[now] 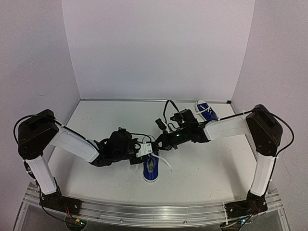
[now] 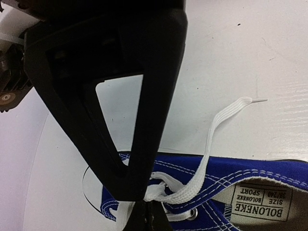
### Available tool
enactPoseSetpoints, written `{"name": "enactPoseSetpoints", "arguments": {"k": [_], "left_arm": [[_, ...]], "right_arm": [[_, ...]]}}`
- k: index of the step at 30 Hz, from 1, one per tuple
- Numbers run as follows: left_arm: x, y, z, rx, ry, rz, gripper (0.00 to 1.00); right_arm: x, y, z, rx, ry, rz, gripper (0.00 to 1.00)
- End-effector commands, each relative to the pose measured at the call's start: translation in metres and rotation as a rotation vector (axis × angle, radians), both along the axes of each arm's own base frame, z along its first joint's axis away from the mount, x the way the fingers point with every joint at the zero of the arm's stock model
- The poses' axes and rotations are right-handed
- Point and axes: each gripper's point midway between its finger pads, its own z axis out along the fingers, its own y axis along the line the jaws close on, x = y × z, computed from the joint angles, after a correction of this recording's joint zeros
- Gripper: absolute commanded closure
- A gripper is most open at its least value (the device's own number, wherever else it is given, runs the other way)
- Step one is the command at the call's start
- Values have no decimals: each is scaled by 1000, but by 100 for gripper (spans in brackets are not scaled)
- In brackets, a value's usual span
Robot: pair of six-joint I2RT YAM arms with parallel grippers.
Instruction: Tie the shoes
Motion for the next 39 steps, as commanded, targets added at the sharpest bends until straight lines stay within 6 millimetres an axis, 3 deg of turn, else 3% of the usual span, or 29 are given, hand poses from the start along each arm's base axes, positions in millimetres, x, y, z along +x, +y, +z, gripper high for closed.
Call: {"name": "enactPoseSetpoints", "arguments": {"k": [1, 6, 14, 19, 22, 26, 39], "left_arm": [[-6, -10, 11, -78, 6, -43, 100], [-5, -13, 6, -82, 10, -40, 100], [-4, -12, 2, -63, 10, -38, 100], [-3, -12, 0, -58, 11, -35, 100], [-3, -12, -1, -51, 12, -35, 100], [-3, -11, 0, -46, 10, -35, 100], [-3, -11, -2, -31, 7, -38, 100]], "right_arm": [[-1, 6, 9, 47, -12, 25, 100], [0, 1, 12, 54, -4, 18, 91], [26, -34, 20, 64, -6, -79, 70], [33, -39, -3, 23, 41, -124, 75], [29, -34, -17, 10, 75, -109, 82], [21, -23, -25, 3, 89, -75, 83], [12, -7, -16, 75, 117, -29, 82]]}}
